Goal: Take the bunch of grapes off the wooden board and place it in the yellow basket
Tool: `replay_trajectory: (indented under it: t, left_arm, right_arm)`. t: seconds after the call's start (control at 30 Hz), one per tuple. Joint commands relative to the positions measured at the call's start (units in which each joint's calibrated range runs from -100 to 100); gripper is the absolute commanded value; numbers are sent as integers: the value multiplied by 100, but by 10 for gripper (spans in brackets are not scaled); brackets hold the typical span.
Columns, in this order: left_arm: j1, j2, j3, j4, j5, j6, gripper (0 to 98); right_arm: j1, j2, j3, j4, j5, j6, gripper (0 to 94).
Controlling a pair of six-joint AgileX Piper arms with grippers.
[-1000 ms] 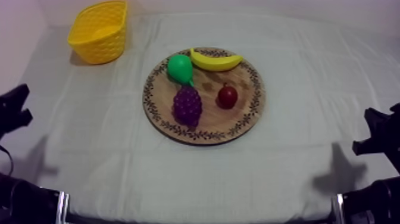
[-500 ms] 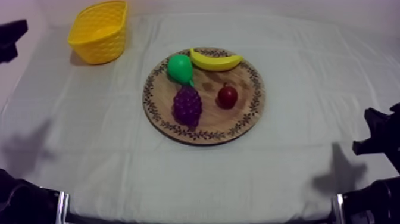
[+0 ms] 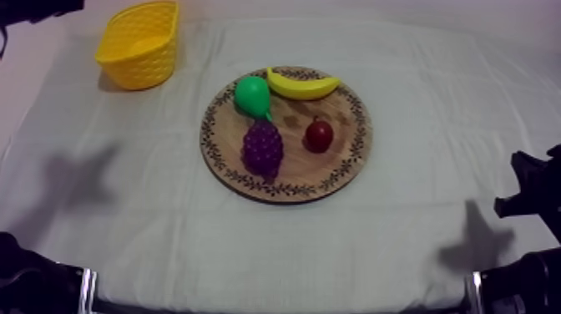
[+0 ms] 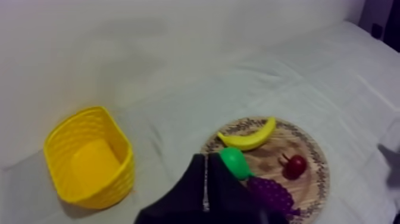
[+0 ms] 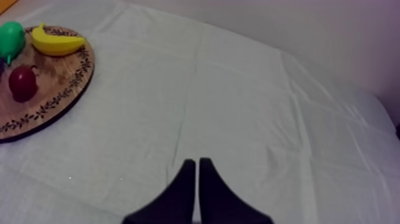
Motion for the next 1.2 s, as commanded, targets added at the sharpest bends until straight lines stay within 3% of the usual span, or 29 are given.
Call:
replay_trajectory:
  t: [0.0, 0.13, 0.33, 0.6, 0.9, 1.17]
  left_arm:
    - [286, 315, -306, -120, 117, 196, 0]
    - [608, 772, -861, -246, 465, 464, 0]
    - [954, 1418, -1430, -277, 781, 770, 0]
    - [1165, 2302, -2043, -255, 1475, 1217, 0]
    - [1204, 3291, -2309, -103, 2154, 2054, 0]
    - [1226, 3782, -2476, -502, 3084, 2640, 1]
  right_arm:
    - [1, 2, -1, 0, 3, 0, 3]
    - [1, 2, -1, 0, 3, 0, 3]
    - [1, 2, -1, 0, 3, 0, 3]
    - [1, 2, -1, 0, 3, 0, 3]
    - [1, 2, -1, 0, 3, 0, 3]
    - [1, 2, -1, 0, 3, 0, 3]
